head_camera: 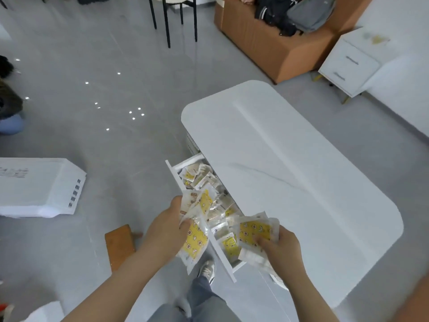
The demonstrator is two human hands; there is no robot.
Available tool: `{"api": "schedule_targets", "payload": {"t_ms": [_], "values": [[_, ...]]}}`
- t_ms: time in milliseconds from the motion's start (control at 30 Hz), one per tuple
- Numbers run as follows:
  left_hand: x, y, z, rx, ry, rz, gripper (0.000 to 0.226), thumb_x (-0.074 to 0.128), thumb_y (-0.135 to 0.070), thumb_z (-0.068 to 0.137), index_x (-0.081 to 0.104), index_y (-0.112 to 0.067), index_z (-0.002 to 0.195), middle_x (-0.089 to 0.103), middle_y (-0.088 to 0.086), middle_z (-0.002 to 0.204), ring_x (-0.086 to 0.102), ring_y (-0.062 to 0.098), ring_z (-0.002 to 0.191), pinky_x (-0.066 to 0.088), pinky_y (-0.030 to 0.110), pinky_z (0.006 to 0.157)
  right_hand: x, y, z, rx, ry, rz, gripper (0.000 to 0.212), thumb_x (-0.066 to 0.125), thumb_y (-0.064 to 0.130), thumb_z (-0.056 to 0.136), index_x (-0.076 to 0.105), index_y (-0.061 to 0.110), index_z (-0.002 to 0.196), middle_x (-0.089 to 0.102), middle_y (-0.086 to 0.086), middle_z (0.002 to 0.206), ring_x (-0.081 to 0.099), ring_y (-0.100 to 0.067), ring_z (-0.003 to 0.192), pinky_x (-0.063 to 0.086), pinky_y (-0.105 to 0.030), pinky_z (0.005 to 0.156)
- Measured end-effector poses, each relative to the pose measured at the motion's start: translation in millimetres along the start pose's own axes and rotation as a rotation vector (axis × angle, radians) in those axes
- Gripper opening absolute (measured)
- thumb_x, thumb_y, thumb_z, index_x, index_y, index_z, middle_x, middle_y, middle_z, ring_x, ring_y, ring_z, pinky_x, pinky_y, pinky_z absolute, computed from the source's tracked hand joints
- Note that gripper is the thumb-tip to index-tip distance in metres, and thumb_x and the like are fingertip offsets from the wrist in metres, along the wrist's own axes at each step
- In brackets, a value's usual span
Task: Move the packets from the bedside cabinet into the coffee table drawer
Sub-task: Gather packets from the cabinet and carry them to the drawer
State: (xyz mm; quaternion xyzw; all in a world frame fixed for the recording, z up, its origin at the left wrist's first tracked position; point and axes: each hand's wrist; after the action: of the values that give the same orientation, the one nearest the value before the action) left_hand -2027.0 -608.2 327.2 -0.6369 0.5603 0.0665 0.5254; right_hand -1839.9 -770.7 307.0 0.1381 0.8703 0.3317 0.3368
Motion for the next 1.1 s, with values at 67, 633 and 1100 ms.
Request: {"api": "schedule_targets", "payload": {"t_ms": [67,633,1100], "values": [[3,-5,21,0.013,0.024,0.058,0.042,0.045,-0.024,0.097,0.028,-0.02,0.135,0.063,0.004,0.105,0.061,0.023,0.093,0.052,0.043,0.082,-7,-4,16,0.021,-0.002,-0.018,0.009,0.067,0.016,0.073,0.068,0.014,0.082,0.071,-0.009,0.079,0.067,-0.031,0.08,0.055,-0.046,0.074],[97,8,179,0.184,0.343,0.346,0.052,0.043,-0.022,0.098,0.021,-0.017,0.143,0.055,0.003,0.08,0.058,0.022,0.076,0.047,0.036,0.067,21,-97,107,0.357,-0.1,-0.117,0.018,0.053,-0.001,0.074,0.06,0.009,0.087,0.061,-0.005,0.076,0.051,-0.023,0.065,0.035,-0.027,0.05],[180,115,274,0.2,0.373,0.379,0.042,0.046,-0.021,0.096,0.031,-0.012,0.134,0.059,0.012,0.088,0.058,0.036,0.085,0.044,0.038,0.066,157,-190,202,0.444,-0.134,-0.071,0.019,0.052,0.005,0.082,0.066,0.011,0.093,0.059,-0.009,0.1,0.054,-0.028,0.08,0.039,-0.028,0.062]]}}
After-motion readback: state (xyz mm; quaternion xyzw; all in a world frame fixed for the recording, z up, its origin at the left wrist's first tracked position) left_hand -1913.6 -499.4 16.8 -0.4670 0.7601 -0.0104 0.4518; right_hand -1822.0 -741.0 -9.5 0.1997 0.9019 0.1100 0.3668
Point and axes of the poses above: each hand's wrist, its own z-axis towards the middle knuckle, its own x-axis out of the palm, y = z × x
